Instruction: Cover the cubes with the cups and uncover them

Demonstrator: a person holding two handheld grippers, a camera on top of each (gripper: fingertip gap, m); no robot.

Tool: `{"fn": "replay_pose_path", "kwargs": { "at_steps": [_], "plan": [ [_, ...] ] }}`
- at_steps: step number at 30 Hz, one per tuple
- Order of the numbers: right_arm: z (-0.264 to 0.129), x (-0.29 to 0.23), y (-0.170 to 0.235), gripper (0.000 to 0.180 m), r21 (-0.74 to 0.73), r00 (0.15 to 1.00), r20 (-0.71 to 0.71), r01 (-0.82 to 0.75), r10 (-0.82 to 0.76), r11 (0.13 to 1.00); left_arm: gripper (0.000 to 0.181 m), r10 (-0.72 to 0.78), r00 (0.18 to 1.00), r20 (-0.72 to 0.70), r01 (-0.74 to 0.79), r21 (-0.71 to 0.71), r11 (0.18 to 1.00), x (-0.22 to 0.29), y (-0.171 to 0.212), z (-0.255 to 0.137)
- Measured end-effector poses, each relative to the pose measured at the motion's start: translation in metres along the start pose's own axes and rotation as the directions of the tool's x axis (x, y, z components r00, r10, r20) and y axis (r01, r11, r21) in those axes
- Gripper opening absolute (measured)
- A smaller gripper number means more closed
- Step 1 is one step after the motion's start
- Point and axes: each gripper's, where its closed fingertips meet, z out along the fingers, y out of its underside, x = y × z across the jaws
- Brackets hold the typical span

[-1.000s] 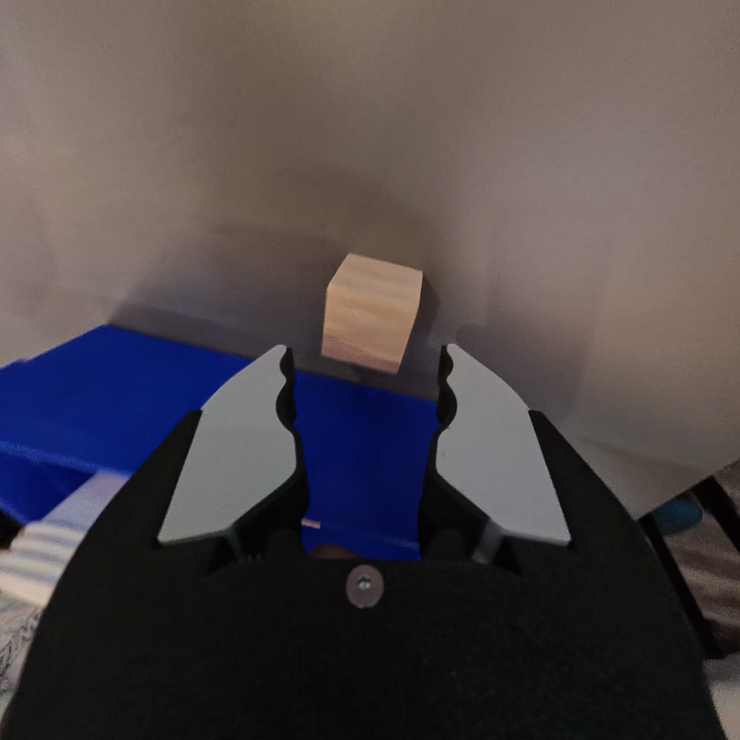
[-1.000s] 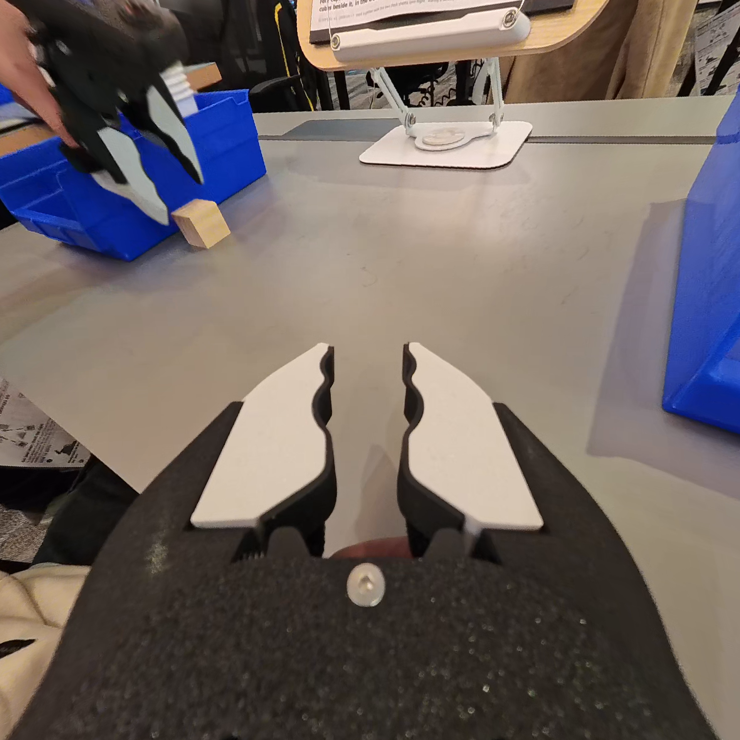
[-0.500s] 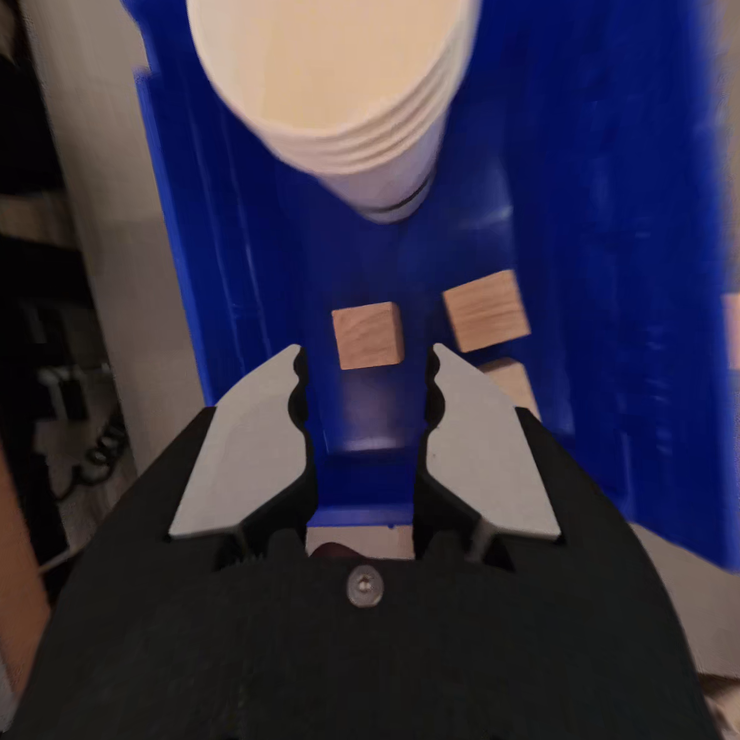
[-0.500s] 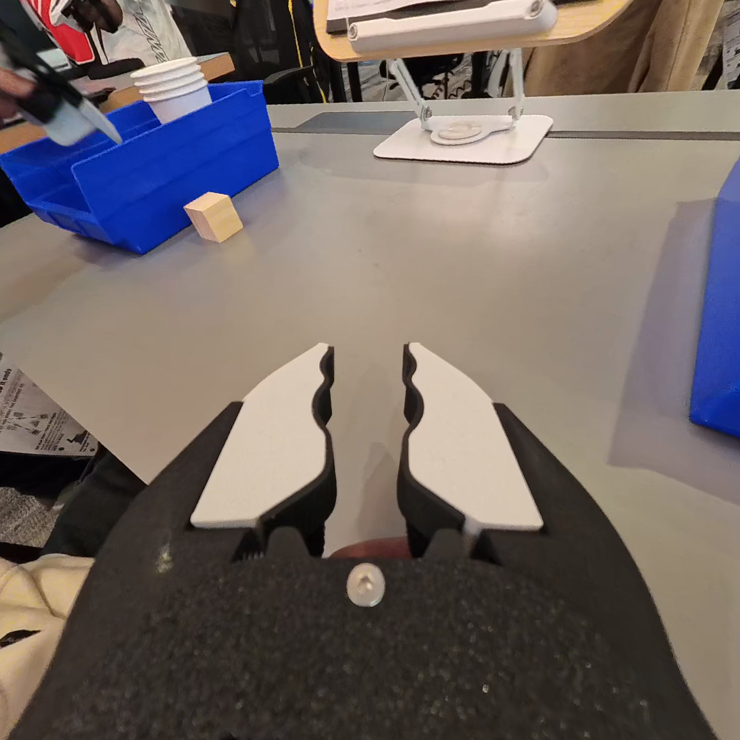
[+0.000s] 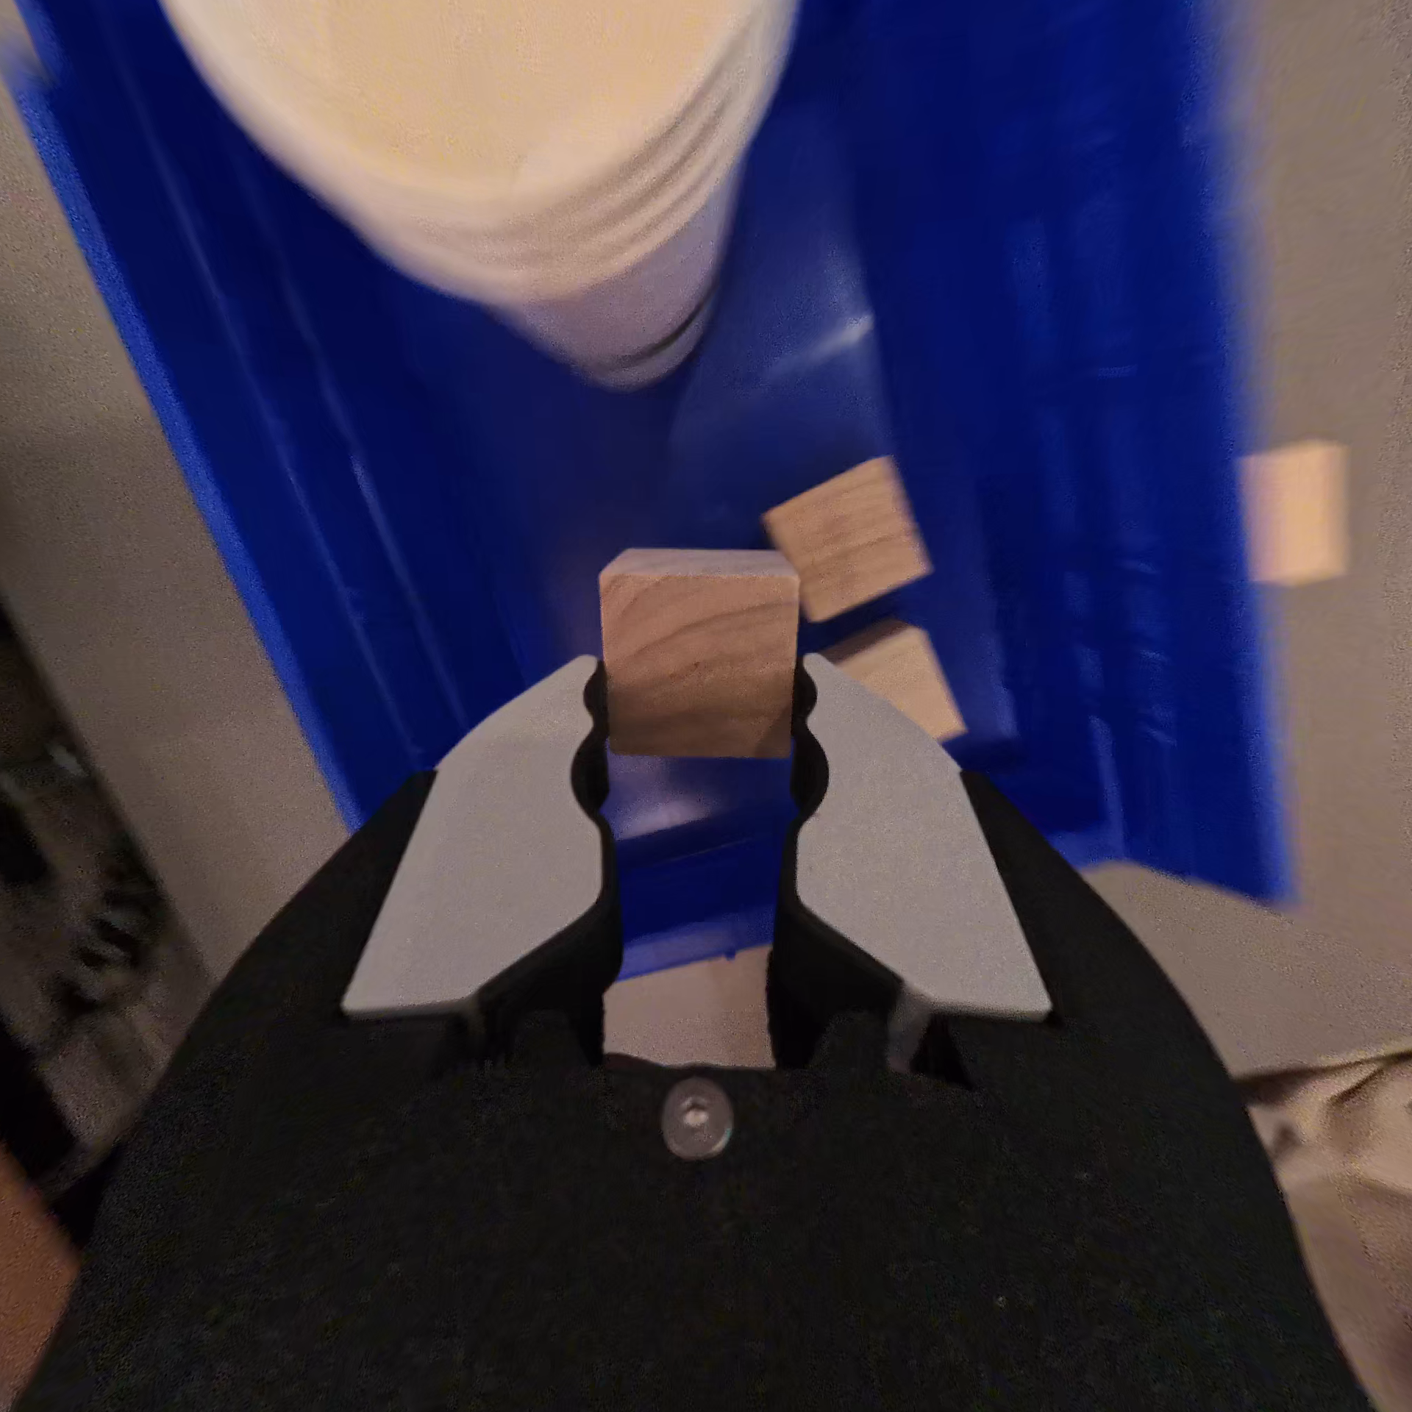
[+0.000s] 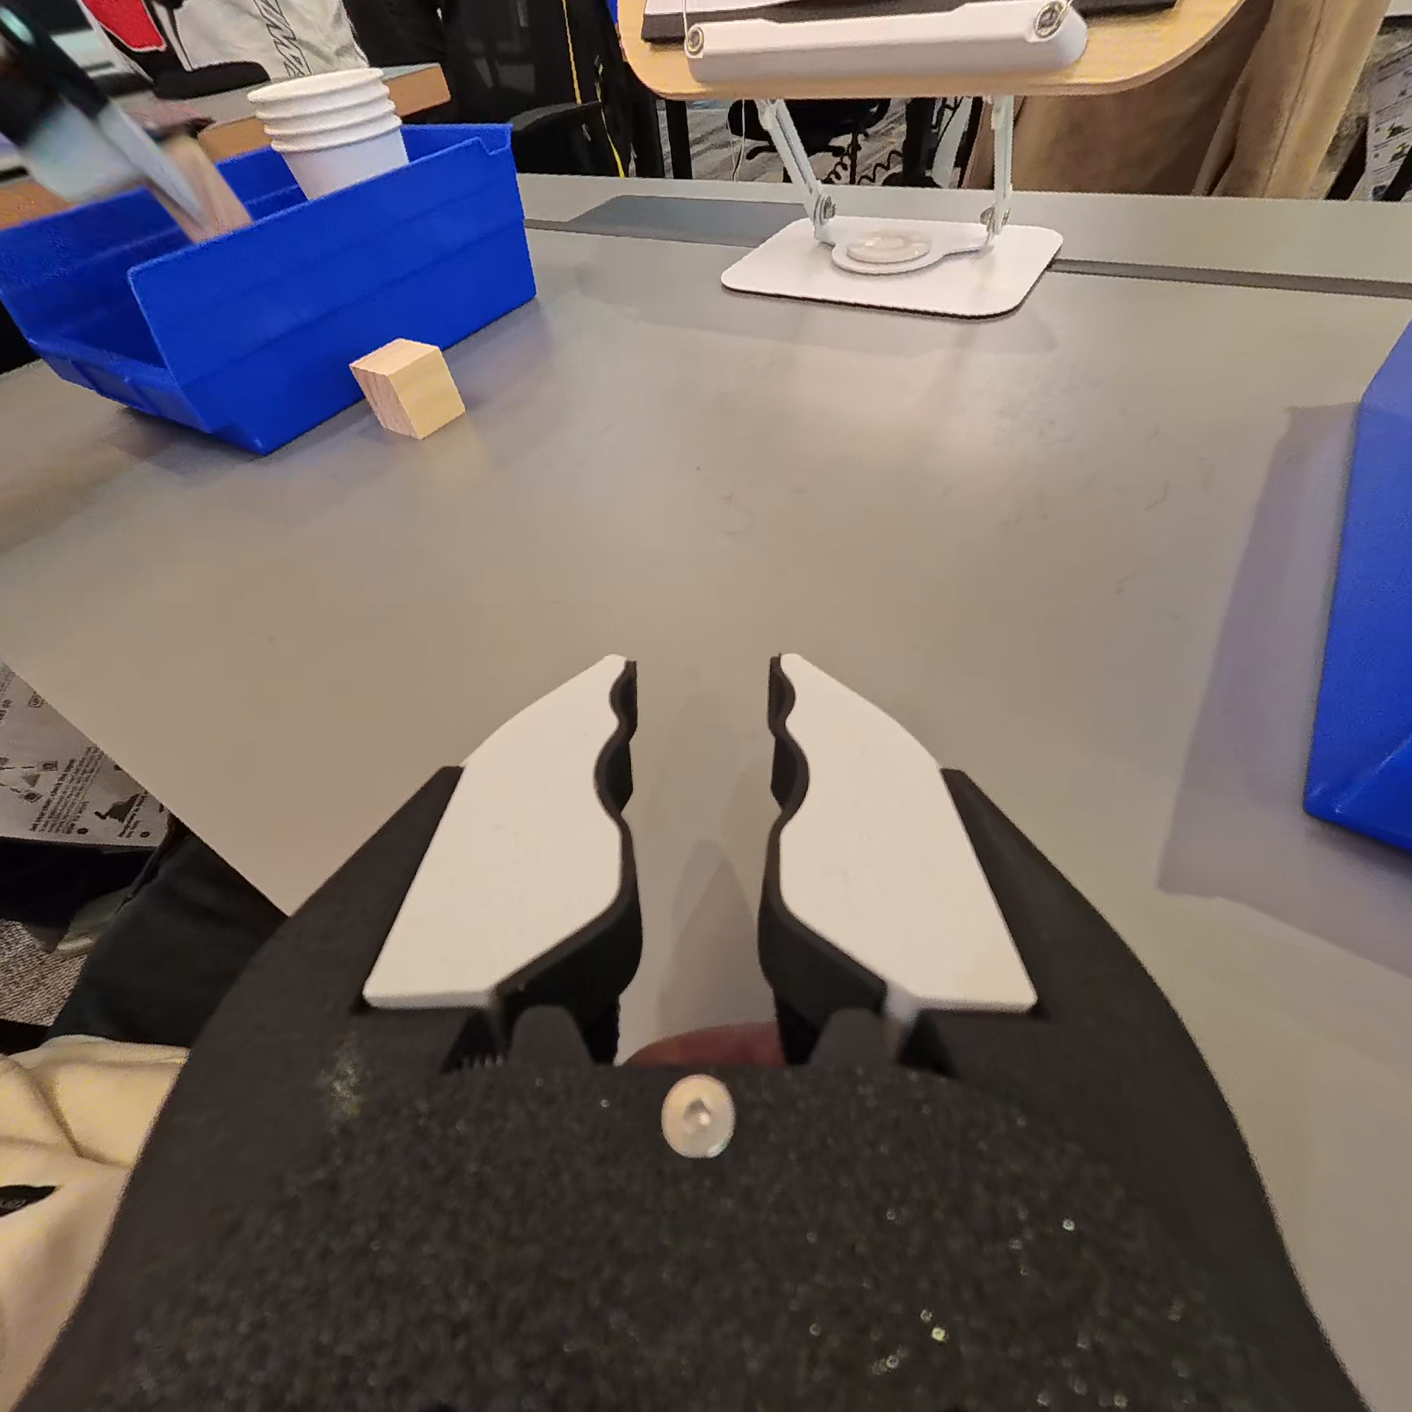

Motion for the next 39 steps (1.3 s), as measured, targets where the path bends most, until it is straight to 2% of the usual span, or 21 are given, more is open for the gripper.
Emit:
{"fn": "replay_pose_path", "kwargs": {
  "at_steps": [1,3,6,8,11,15,19,26,29,31,33,35,37,39],
  "plan": [
    [0.0,0.0,0.0,0.032,0.0,1.0,-0.001,0.004,-0.004,1.0,0.045,0.123,0.992,0.0,-0.122,0.066,0.99,0.016,-0.011,-0.024],
    [0.001,0.0,0.001,0.032,-0.004,1.0,-0.005,0.011,-0.011,1.0,0.045,0.391,0.92,-0.013,-0.384,0.167,0.908,0.067,-0.025,-0.068],
    [0.003,0.0,0.001,0.032,-0.009,1.0,-0.004,0.012,-0.012,1.0,0.045,0.756,0.655,-0.006,-0.739,0.202,0.642,0.16,-0.026,-0.092],
    [0.003,0.0,0.002,0.032,-0.01,1.0,-0.001,0.011,-0.011,1.0,0.045,0.862,0.506,-0.015,-0.852,0.149,0.503,0.204,-0.027,-0.079],
    [0.001,-0.003,-0.001,0.031,0.006,1.0,0.004,0.008,-0.008,1.0,0.045,0.912,0.4,-0.088,-0.912,0.06,0.406,0.239,-0.033,-0.039],
    [-0.002,-0.009,-0.004,0.031,0.019,1.0,0.01,0.027,-0.027,0.999,0.045,0.897,0.399,-0.19,-0.911,0.031,0.412,0.259,-0.048,0.02],
    [-0.003,-0.009,-0.002,0.031,0.014,1.0,0.009,0.027,-0.027,1.0,0.045,0.897,0.371,-0.242,-0.923,0.016,0.386,0.268,-0.046,0.057],
    [-0.005,-0.006,-0.003,0.03,0.018,1.0,0.003,0.023,-0.023,1.0,0.045,0.894,0.364,-0.261,-0.929,-0.031,0.369,0.265,-0.04,0.077],
    [-0.004,-0.005,-0.003,0.03,0.016,1.0,0.004,0.023,-0.023,1.0,0.045,0.88,0.393,-0.268,-0.918,-0.059,0.392,0.262,-0.038,0.082],
    [-0.004,-0.005,-0.003,0.031,0.015,1.0,0.003,0.022,-0.022,1.0,0.056,0.864,0.421,-0.275,-0.905,-0.062,0.421,0.26,-0.038,0.083],
    [-0.004,-0.004,-0.002,0.031,0.015,1.0,0.006,0.015,-0.015,1.0,0.069,0.85,0.457,-0.263,-0.887,-0.057,0.459,0.255,-0.042,0.072],
    [-0.004,-0.004,-0.001,0.031,0.014,1.0,0.005,0.014,-0.014,1.0,0.071,0.839,0.496,-0.224,-0.858,0.022,0.513,0.248,-0.052,0.04],
    [-0.004,-0.004,0.0,0.031,0.011,1.0,0.005,0.012,-0.012,1.0,0.066,0.812,0.563,-0.156,-0.785,0.207,0.584,0.241,-0.066,-0.013],
    [-0.004,-0.004,0.001,0.03,0.009,1.0,0.006,0.008,-0.008,1.0,0.062,0.706,0.707,-0.044,-0.64,0.384,0.666,0.214,-0.08,-0.068]
  ]
}}
